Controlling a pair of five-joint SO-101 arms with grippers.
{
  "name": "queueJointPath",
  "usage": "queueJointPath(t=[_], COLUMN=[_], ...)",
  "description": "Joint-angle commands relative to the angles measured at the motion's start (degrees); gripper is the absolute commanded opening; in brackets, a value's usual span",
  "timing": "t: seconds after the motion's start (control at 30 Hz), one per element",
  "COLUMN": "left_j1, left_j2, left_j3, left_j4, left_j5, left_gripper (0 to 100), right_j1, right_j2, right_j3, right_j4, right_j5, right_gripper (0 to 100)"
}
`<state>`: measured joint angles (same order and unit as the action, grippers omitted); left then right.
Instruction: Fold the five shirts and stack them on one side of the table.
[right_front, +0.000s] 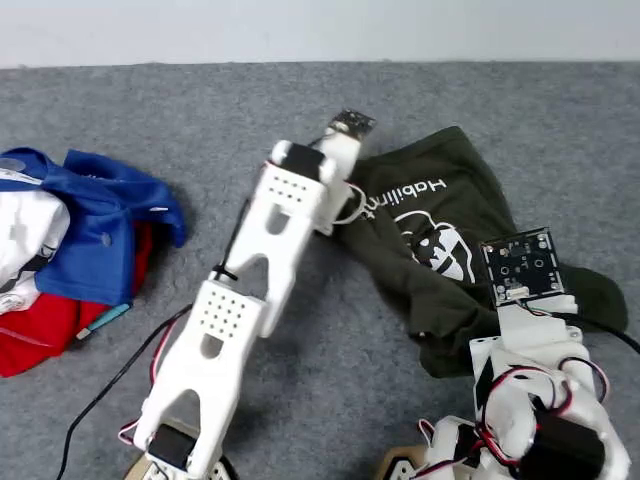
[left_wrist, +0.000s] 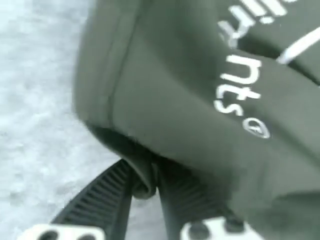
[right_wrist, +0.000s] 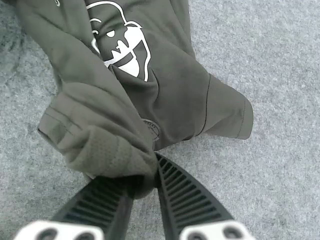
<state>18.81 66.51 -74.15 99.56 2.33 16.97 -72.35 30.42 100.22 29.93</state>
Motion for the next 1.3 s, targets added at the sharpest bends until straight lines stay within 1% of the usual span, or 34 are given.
queueJointPath(t=[0.0, 0.07, 0.23, 0.33, 0.4, 0.57, 0.67, 0.8, 0.97, 1.17, 1.27], left_j1=[-3.9, -5.3, -6.6, -6.2, -6.3, -6.6, -6.5, -6.6, -6.6, -6.6, -6.6], left_j2=[-10.9, -16.1, -32.8, -44.2, -51.8, -70.2, -80.5, -92.3, -104.8, -118.6, -123.6], left_j3=[2.5, 7.8, 27.4, 40.1, 47.9, 62.1, 64.1, 64.0, 64.0, 64.0, 63.3], left_j4=[1.1, 1.1, 1.1, 1.1, 1.0, 1.0, 1.0, 0.9, -0.9, -8.4, -9.7], left_j5=[-1.0, -1.1, -1.5, -5.6, -7.5, -10.3, -11.0, -10.9, -10.9, -10.9, -10.9], left_gripper=[1, 1, 1, 1, 1, 1, 1, 1, 1, 1, 1], right_j1=[0.6, 1.1, 8.8, 11.3, 11.5, 11.4, 11.3, 11.3, 11.4, 11.4, 11.5], right_j2=[-0.3, -0.3, -0.3, -0.3, -0.3, 0.0, 0.0, 0.1, 0.0, 0.0, -0.2], right_j3=[-0.4, -0.4, -0.4, -0.4, -0.4, -5.6, -11.7, -19.3, -28.7, -37.7, -40.8], right_j4=[-0.3, -0.3, -4.5, -8.9, -11.8, -21.0, -25.6, -28.5, -30.8, -33.0, -32.9], right_j5=[0.7, 0.7, 0.6, 0.5, 0.4, -6.7, -10.8, -13.4, -13.5, -13.4, -13.4], right_gripper=[0.8, 0.8, 0.8, 0.8, 0.8, 0.8, 0.8, 0.8, 0.8, 0.8, 0.8])
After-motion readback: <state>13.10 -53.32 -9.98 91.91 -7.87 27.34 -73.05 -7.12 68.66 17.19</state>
